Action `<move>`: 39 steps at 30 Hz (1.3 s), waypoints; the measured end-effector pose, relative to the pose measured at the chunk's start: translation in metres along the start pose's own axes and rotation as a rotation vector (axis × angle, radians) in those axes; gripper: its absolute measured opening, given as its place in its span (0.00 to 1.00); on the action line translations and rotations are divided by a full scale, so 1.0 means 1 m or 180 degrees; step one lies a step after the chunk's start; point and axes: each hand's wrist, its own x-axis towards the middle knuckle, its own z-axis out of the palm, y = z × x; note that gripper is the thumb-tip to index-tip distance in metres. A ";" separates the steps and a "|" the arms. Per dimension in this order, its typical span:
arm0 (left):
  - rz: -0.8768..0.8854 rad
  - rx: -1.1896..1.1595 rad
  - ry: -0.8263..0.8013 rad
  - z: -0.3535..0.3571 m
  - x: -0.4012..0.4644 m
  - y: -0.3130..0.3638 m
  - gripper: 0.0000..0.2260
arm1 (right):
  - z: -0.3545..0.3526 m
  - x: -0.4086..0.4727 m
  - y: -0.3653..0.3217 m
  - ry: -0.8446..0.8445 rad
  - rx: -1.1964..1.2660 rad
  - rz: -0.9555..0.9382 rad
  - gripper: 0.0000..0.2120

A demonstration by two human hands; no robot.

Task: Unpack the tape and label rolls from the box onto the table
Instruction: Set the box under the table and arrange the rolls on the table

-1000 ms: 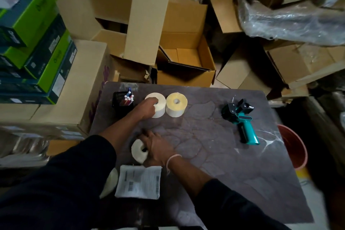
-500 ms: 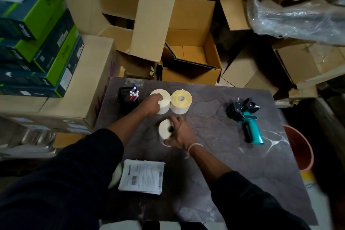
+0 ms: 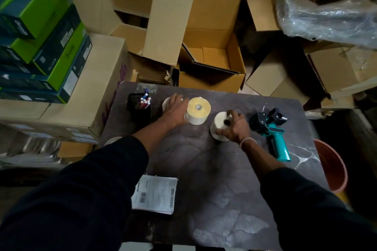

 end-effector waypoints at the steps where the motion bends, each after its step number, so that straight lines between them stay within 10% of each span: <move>1: 0.0047 -0.0075 -0.0060 0.000 0.005 0.005 0.43 | -0.003 0.008 -0.001 0.0024 -0.0033 -0.0033 0.43; 28: 0.0081 -0.0424 -0.0135 0.019 0.016 0.036 0.52 | -0.005 0.051 -0.019 -0.0486 -0.1203 -0.0439 0.52; 34: 0.0265 -0.1007 0.0381 0.020 -0.053 0.025 0.33 | 0.016 -0.014 -0.051 0.0834 -0.1037 -0.1231 0.23; 39: 0.0132 -0.1413 0.0770 0.009 -0.110 -0.016 0.08 | 0.064 -0.051 -0.086 0.0714 -0.0604 -0.1817 0.15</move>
